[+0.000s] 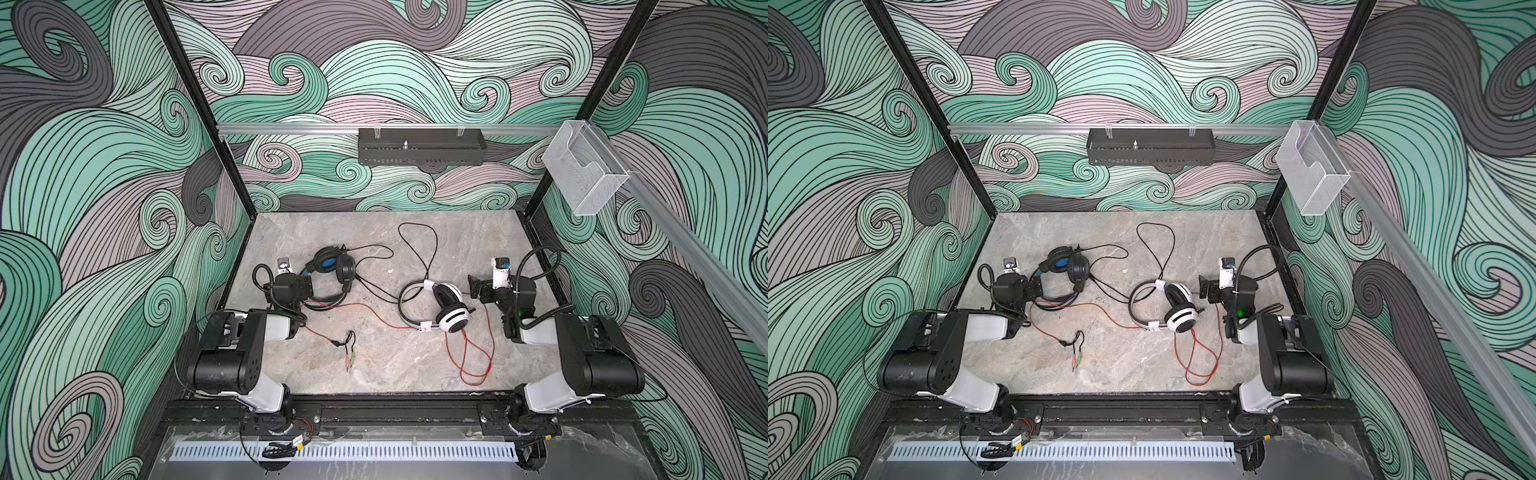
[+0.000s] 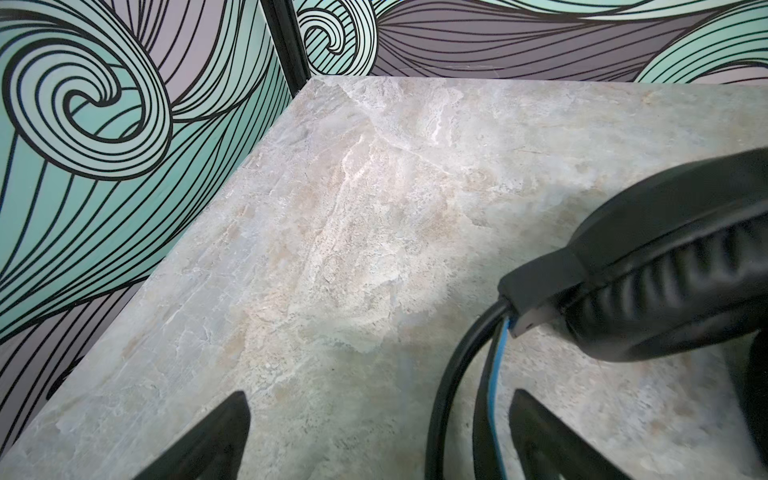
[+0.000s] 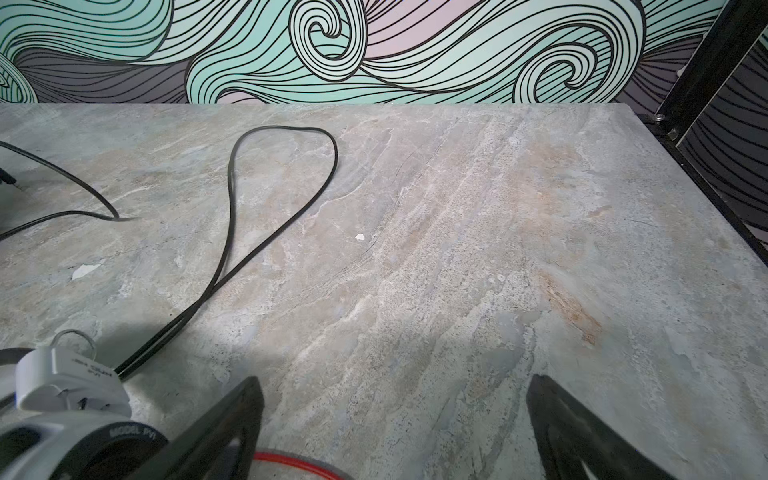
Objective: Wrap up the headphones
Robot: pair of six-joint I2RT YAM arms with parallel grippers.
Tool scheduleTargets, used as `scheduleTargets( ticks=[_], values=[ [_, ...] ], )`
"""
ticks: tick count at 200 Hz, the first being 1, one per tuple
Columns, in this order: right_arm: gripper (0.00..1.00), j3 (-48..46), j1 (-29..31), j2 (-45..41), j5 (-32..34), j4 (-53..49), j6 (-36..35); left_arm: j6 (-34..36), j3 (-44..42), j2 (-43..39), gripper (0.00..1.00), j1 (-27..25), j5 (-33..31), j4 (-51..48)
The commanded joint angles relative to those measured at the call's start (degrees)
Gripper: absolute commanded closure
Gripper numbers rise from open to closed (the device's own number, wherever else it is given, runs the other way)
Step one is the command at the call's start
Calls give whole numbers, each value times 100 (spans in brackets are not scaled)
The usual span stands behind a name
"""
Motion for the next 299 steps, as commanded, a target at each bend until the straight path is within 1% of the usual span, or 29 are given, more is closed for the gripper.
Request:
scheduleTargets(
  ticks=[1, 281, 299],
  values=[
    [1, 50, -13, -3, -80, 117, -55, -71, 125, -86, 1, 39, 49, -14],
    [1, 54, -4, 1, -68, 104, -47, -74, 133, -75, 1, 40, 43, -25],
    [1, 54, -12, 8, -72, 108, -42, -80, 166, -71, 1, 87, 167, -78]
  ],
)
